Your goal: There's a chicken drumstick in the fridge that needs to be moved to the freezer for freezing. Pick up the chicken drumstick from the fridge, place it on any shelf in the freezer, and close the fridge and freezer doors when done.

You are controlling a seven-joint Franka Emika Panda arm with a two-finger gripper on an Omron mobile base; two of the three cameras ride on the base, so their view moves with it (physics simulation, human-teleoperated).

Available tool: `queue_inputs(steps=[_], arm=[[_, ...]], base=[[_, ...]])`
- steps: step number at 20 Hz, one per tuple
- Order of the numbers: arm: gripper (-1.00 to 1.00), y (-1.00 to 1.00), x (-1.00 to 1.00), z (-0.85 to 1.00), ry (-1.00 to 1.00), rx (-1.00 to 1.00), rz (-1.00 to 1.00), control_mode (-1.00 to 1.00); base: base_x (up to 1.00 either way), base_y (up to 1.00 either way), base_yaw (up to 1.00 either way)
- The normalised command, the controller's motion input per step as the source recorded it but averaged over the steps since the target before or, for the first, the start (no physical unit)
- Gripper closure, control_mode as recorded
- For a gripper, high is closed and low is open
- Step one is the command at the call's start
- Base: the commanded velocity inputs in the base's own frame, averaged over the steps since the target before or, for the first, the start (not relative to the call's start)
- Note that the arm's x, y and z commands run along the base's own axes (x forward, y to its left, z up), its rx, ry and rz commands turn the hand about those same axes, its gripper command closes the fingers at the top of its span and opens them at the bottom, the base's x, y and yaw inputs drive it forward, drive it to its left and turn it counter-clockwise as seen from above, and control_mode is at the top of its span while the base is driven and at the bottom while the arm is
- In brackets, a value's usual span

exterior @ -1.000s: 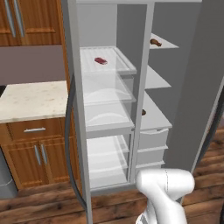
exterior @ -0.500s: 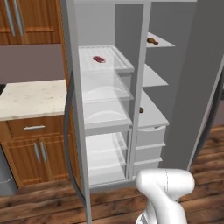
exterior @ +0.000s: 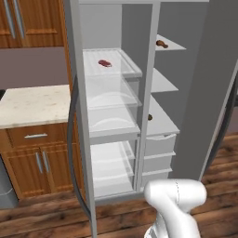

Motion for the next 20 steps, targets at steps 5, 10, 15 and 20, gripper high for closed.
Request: queue_inputs(steps=[5,10,15,20], arm=[[-1.0,-0.98,0.24,-0.24,-0.02,0.05,0.0,-1.0],[-1.0,-0.9,0.27,-0.45,-0.04,0.01,0.0,-1.0],[-1.0,-0.69,0.55,-0.6,-0.12,0.01,0.0,-1.0],[-1.0,-0.86,0.73,-0.49,-0.04,0.03,0.0,-1.0]], base=[[0.0,0.0,0.0],[0.0,0.0,0.0],[0.0,0.0,0.0],[0.0,0.0,0.0]])
